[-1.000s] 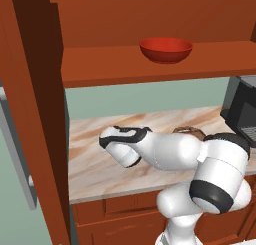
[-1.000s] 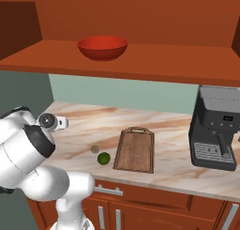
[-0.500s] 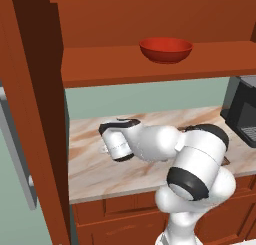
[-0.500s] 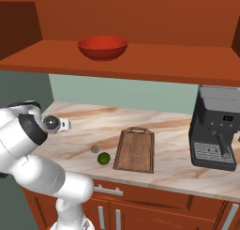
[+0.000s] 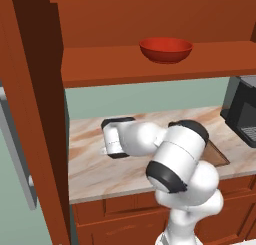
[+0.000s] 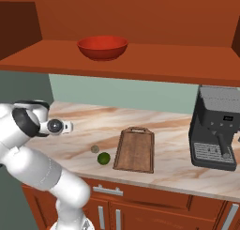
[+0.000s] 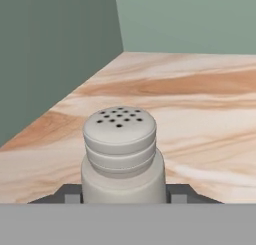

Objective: Open the cabinet. Place the bowl and condiment on the counter. Then place the lime and garlic on the cutting board.

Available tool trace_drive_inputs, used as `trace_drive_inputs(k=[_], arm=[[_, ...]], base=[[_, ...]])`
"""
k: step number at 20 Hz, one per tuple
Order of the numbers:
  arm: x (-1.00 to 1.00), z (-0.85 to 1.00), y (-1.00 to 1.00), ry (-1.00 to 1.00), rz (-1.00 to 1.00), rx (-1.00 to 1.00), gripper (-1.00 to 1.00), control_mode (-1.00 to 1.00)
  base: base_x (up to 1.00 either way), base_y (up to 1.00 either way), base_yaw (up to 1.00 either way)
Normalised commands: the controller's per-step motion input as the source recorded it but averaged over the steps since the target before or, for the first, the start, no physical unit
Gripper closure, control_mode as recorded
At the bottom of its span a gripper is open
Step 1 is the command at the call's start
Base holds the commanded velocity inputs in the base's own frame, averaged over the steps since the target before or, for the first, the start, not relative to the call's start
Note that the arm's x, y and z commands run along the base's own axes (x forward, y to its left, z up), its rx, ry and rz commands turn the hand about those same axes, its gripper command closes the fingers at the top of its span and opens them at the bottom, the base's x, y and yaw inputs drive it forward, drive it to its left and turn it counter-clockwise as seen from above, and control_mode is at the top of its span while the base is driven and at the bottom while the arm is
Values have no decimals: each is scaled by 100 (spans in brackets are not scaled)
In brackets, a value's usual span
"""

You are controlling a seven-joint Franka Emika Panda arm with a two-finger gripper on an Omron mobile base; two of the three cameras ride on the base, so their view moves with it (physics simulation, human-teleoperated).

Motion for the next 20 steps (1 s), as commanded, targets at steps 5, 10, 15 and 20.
trace_drive_inputs(k=[5, 10, 15, 20], arm=[[22, -24, 7, 0, 0, 0, 100, -100], [22, -23, 8, 0, 0, 0, 100, -100], [23, -23, 10, 0, 0, 0, 100, -100], [24, -23, 8, 0, 0, 0, -100, -100]], base=[[0, 0, 0], [0, 0, 0], [0, 0, 0], [0, 0, 0]])
